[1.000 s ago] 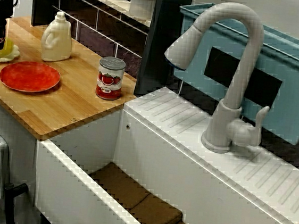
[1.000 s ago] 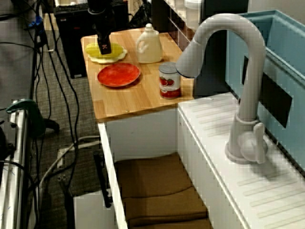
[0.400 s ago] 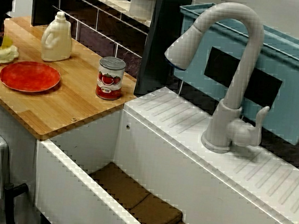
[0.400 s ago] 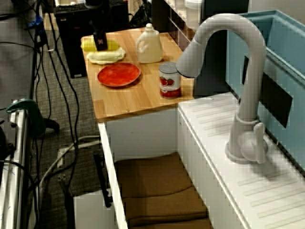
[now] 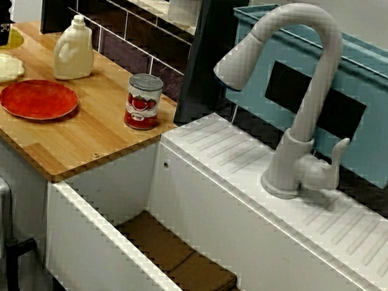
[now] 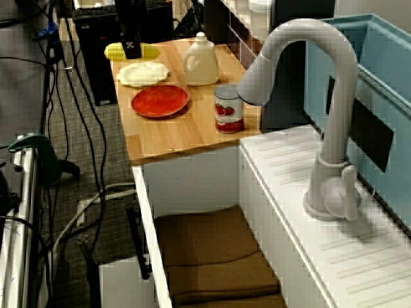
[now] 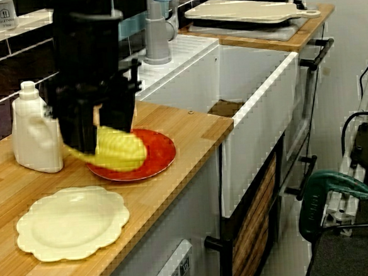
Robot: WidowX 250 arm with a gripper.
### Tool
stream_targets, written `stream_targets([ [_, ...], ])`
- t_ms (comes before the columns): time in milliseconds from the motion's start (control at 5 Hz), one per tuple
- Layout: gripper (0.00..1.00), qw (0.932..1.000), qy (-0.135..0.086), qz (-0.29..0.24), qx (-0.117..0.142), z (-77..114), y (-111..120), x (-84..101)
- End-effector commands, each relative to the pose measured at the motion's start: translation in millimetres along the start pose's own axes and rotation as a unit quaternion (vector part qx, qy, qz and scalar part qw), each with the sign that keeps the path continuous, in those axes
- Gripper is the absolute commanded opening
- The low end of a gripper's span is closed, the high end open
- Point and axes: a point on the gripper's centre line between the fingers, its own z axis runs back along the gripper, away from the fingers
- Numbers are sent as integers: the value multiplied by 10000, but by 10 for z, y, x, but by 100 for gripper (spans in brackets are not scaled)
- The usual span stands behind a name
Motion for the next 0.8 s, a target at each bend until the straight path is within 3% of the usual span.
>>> stream_targets([
  [0, 0, 9984, -395, -215, 350, 349, -313, 26],
  [200, 0, 9980, -505, -200, 323, 428, -481, 41],
  [600, 0, 9986, -487, -83, 206, 312, -638, 218],
])
